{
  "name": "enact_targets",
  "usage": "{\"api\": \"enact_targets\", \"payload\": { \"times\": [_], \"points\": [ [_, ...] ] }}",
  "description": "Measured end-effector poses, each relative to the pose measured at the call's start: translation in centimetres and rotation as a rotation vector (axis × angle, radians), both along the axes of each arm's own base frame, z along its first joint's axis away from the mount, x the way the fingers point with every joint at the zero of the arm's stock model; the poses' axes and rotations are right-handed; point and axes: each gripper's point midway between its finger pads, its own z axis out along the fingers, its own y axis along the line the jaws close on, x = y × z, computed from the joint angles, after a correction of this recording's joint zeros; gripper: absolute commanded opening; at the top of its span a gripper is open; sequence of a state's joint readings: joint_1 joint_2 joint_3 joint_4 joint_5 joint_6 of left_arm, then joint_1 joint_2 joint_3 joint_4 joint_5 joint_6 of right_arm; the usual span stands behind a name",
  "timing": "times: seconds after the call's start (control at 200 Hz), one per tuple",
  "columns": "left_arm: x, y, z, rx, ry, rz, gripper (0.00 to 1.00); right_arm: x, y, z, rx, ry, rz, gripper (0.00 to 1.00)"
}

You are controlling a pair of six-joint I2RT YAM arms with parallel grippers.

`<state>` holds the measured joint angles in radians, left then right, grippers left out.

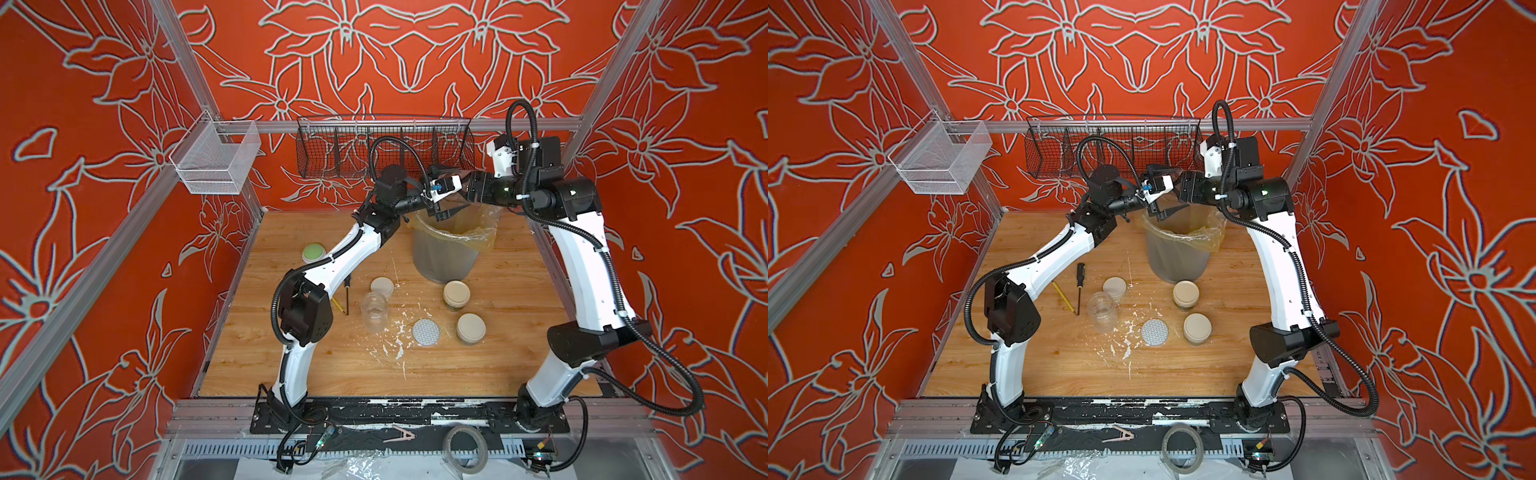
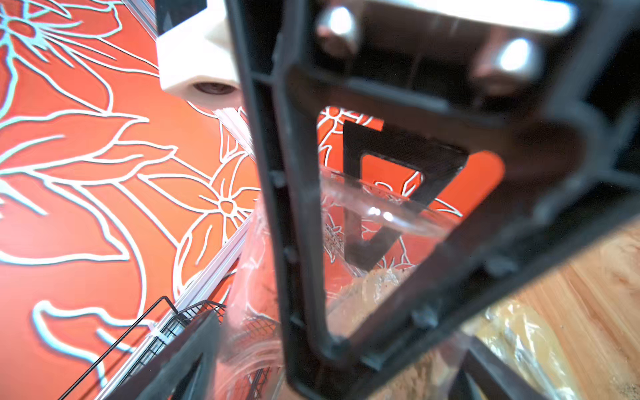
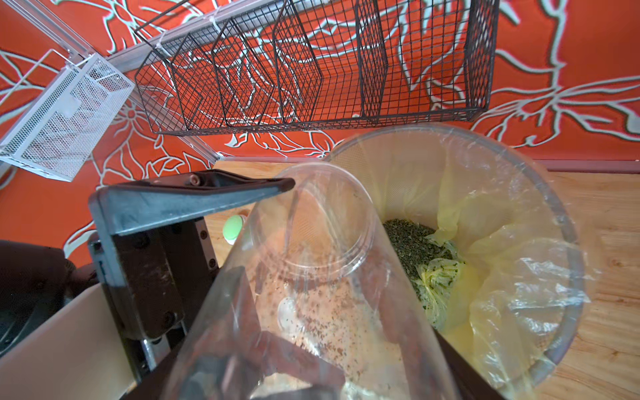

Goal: Empty moldy tea leaves from jars
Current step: Pour the moldy tea leaves from the jar into the trash bin.

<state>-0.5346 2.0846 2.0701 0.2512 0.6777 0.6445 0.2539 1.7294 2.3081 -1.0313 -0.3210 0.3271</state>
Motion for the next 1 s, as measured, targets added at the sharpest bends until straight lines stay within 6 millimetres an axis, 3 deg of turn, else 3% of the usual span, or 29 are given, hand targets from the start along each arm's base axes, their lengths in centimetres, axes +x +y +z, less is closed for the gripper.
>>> {"api": "enact_targets", "payload": {
  "times": [0.335,0.571,0.781,0.856,1.001],
  "points": [
    [0.9,-0.2,0.4,-0.029,0.103,0.014,0.81,0.9,-0.2,0.6,0.015,-0.036,-0.025,0.38],
    [2.1,0.0,1.2,-0.110,0.328,0.065,0.74,2.6,-0.3,2.1,0.059,-0.102,-0.072,0.38],
    [3.7,0.5,-0.1,-0.185,0.586,0.155,0.72,4.9,0.0,1.0,0.066,-0.101,-0.104,0.36],
    [4.2,0.7,-0.8,-0.203,0.674,0.187,0.75,5.7,0.2,0.3,0.059,-0.094,-0.112,0.36],
    [4.4,1.2,-1.5,-0.217,0.774,0.227,0.97,6.4,0.6,-0.1,0.040,-0.085,-0.114,0.35]
  ]
}}
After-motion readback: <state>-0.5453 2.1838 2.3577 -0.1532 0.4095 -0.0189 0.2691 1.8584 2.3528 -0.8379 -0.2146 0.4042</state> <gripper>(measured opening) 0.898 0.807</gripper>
